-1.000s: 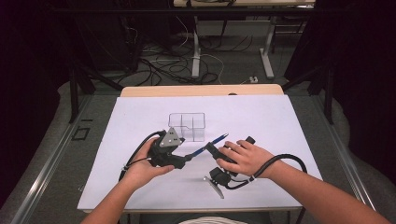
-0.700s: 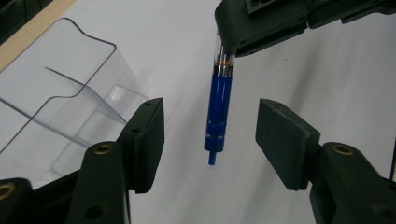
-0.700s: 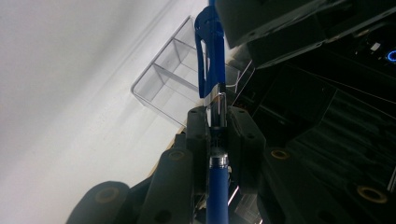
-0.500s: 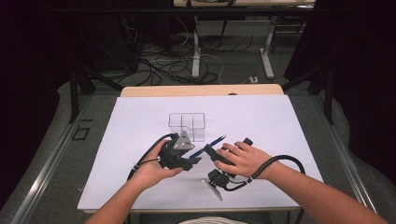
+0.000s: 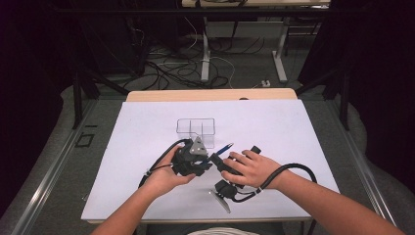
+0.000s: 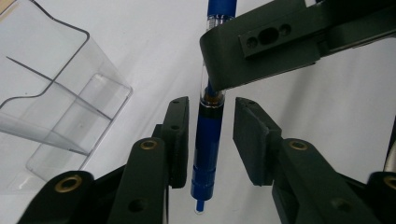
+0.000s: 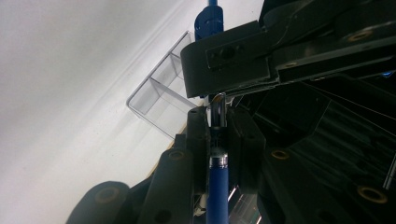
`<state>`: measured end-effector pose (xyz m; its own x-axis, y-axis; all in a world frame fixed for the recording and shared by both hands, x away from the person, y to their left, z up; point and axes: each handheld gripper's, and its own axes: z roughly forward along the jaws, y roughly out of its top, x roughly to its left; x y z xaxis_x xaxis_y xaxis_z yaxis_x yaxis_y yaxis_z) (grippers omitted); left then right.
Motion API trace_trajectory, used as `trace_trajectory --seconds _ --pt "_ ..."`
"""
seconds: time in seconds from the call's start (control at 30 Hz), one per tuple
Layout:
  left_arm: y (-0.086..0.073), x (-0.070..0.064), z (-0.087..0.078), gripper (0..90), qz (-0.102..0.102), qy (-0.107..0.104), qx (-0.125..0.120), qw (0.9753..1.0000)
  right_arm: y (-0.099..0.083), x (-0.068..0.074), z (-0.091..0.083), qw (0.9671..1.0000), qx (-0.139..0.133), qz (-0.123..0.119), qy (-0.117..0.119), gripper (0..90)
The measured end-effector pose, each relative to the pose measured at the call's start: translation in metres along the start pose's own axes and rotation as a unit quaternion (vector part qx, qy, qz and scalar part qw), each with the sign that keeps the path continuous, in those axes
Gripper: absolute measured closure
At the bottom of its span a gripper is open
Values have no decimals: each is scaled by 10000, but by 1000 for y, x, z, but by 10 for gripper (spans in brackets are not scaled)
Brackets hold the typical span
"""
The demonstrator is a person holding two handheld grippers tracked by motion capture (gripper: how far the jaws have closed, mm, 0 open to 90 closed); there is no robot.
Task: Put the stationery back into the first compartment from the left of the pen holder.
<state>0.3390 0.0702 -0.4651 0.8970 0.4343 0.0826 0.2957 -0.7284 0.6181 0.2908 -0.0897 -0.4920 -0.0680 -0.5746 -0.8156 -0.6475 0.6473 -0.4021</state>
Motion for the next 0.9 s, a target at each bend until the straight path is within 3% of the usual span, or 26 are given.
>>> trace_trajectory --seconds 0.7,0.9 --pt "5 -4 7 787 -142 58 205 9997 5 2 1 10000 -29 -48 -21 794" --pt "5 -1 6 788 -210 110 242 9994 4 0 0 10000 74 -37 22 736"
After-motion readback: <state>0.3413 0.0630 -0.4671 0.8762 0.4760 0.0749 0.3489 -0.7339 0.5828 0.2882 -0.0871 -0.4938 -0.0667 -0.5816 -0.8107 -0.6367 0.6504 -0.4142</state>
